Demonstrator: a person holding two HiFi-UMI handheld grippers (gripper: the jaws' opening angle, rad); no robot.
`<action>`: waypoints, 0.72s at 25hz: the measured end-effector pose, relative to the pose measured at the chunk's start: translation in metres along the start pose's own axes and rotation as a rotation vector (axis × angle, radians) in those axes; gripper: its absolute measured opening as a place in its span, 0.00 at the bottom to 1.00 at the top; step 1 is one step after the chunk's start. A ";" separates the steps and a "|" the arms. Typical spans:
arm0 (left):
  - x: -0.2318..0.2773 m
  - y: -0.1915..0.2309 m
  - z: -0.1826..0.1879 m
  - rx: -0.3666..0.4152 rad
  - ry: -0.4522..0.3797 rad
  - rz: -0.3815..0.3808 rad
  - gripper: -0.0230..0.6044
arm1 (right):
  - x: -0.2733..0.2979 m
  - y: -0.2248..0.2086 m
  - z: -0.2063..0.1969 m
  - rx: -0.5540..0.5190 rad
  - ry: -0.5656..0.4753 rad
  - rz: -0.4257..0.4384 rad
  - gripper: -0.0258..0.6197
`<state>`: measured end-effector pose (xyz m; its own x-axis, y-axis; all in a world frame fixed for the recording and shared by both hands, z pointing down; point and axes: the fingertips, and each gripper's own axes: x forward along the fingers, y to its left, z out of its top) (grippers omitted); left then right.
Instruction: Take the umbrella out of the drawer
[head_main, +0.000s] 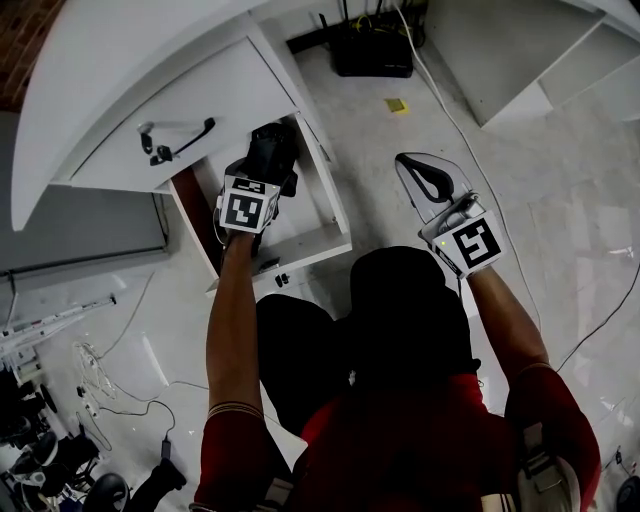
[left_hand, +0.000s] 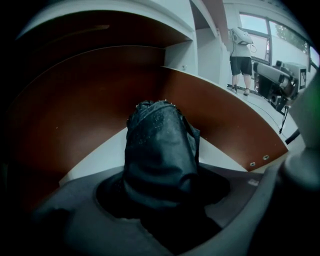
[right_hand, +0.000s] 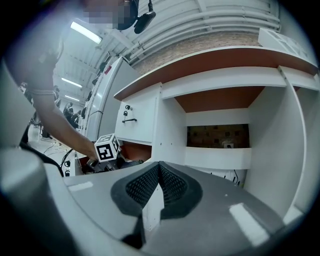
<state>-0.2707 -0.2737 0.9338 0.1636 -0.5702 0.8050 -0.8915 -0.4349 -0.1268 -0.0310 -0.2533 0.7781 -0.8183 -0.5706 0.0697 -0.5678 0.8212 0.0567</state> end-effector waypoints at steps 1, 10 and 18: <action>-0.001 -0.003 0.000 0.008 0.004 -0.011 0.50 | -0.001 0.000 0.000 0.001 0.000 0.002 0.06; -0.032 -0.018 0.021 0.096 -0.047 -0.065 0.43 | -0.005 -0.004 0.005 0.023 -0.010 -0.018 0.06; -0.079 -0.037 0.036 0.185 -0.163 -0.111 0.43 | -0.003 0.001 0.025 0.035 0.025 -0.010 0.06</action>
<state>-0.2358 -0.2376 0.8546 0.3357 -0.6102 0.7176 -0.7743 -0.6126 -0.1588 -0.0315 -0.2505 0.7532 -0.8105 -0.5781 0.0944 -0.5789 0.8151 0.0221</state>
